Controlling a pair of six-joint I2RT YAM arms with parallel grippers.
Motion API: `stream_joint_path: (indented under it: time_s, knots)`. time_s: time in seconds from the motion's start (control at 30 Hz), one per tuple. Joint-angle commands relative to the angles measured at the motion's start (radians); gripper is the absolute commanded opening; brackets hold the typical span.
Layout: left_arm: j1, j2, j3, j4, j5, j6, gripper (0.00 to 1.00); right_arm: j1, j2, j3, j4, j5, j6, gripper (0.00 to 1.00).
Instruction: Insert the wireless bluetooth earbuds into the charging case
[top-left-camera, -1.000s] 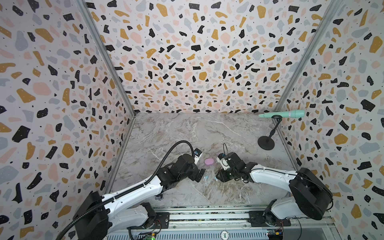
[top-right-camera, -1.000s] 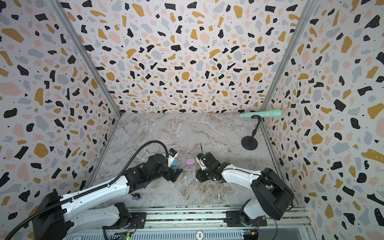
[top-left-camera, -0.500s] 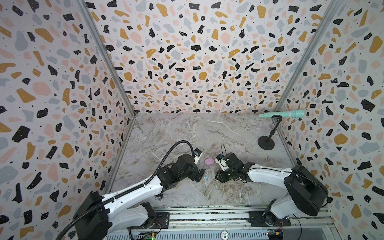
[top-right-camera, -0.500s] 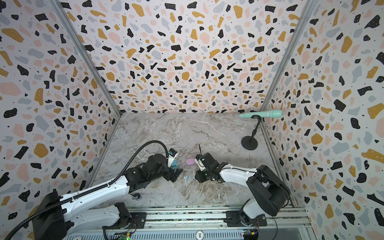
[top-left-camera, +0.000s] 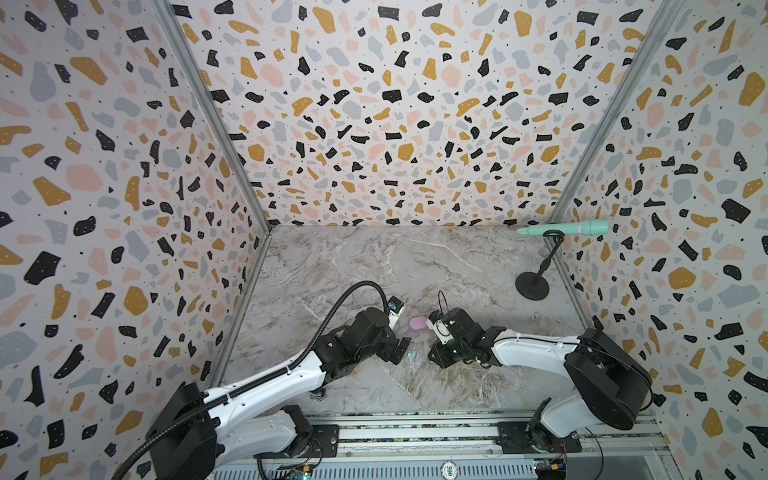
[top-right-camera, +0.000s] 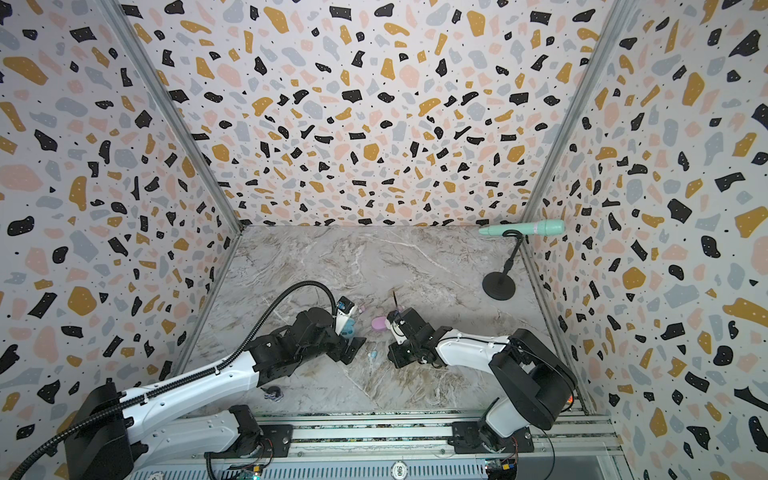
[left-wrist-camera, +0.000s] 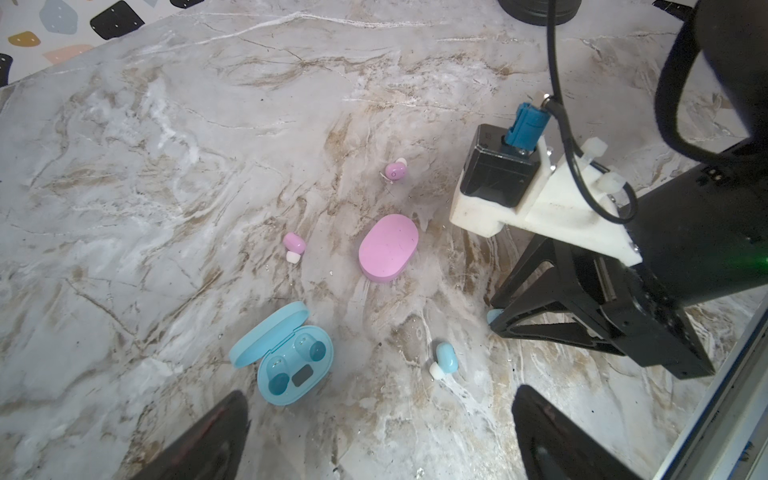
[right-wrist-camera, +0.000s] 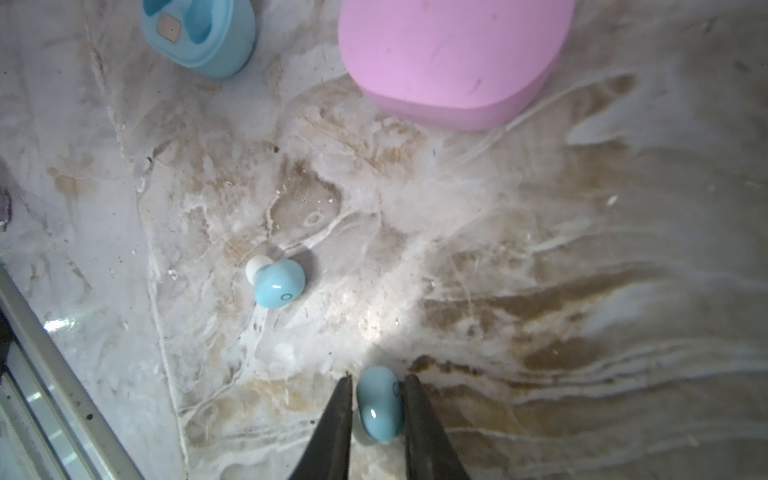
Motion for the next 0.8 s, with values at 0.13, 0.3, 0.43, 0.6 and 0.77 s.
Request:
stream_joint_path:
  time_s: [0.13, 0.3, 0.43, 0.6, 0.77]
  knots:
    - [-0.003, -0.002, 0.028, 0.008, -0.002, 0.007, 1.0, 0.024, 0.03, 0.027, -0.039, 0.067, 0.039, 0.24]
    - [-0.003, -0.002, 0.028, 0.007, -0.002, 0.006, 1.0, 0.034, 0.035, 0.03, -0.042, 0.087, 0.064, 0.23]
    - [-0.003, -0.002, 0.028, 0.007, -0.002, 0.006, 1.0, 0.042, 0.026, 0.035, -0.055, 0.107, 0.083, 0.2]
    - [-0.003, 0.0, 0.028, 0.007, -0.002, 0.006, 1.0, 0.06, 0.001, 0.039, -0.069, 0.13, 0.109, 0.18]
    - [-0.003, 0.0, 0.028, 0.007, 0.0, 0.005, 1.0, 0.073, -0.022, 0.043, -0.079, 0.154, 0.137, 0.18]
